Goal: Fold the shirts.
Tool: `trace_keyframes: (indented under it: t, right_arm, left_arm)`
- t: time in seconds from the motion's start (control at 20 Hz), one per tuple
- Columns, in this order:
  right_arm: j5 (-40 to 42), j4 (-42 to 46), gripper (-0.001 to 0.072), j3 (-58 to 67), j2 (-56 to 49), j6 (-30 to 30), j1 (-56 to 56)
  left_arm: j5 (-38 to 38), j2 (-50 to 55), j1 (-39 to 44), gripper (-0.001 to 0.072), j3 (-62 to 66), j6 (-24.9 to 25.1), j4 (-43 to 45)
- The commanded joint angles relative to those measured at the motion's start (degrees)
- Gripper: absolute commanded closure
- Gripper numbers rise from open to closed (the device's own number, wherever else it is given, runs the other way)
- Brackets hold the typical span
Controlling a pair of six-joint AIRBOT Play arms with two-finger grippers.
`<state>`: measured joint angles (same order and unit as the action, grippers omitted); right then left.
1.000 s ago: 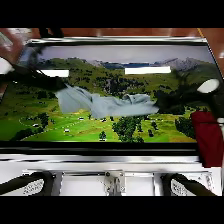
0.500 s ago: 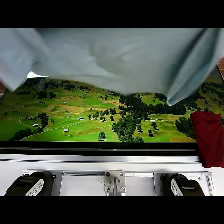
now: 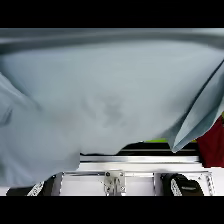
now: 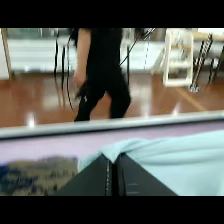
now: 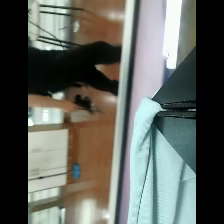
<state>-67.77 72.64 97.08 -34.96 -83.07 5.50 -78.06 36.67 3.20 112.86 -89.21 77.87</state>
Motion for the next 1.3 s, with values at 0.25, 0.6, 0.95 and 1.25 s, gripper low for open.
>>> trace_keyframes:
  t: [0.25,0.6,0.95,1.25]
  right_arm:
    - [-25.09,3.82,0.0651,-7.26,-17.42,-2.82,-0.02]
    - [6.38,-6.88,0.0650,-12.70,-42.23,-3.58,-0.02]
    - [10.78,-12.68,0.0650,-12.70,-58.75,-5.51,-0.50]
    - [4.44,-5.14,0.0031,-12.63,-57.51,-5.51,2.10]
  left_arm:
    - [-7.98,2.01,-0.07,0.0667,-26.14,-0.04,12.28]
    - [10.10,23.93,-0.07,0.0666,-40.02,-0.35,10.58]
    - [12.07,46.69,0.04,0.0666,-40.02,-3.26,0.85]
    - [2.62,51.30,-2.82,0.0011,-37.86,-1.53,-2.86]
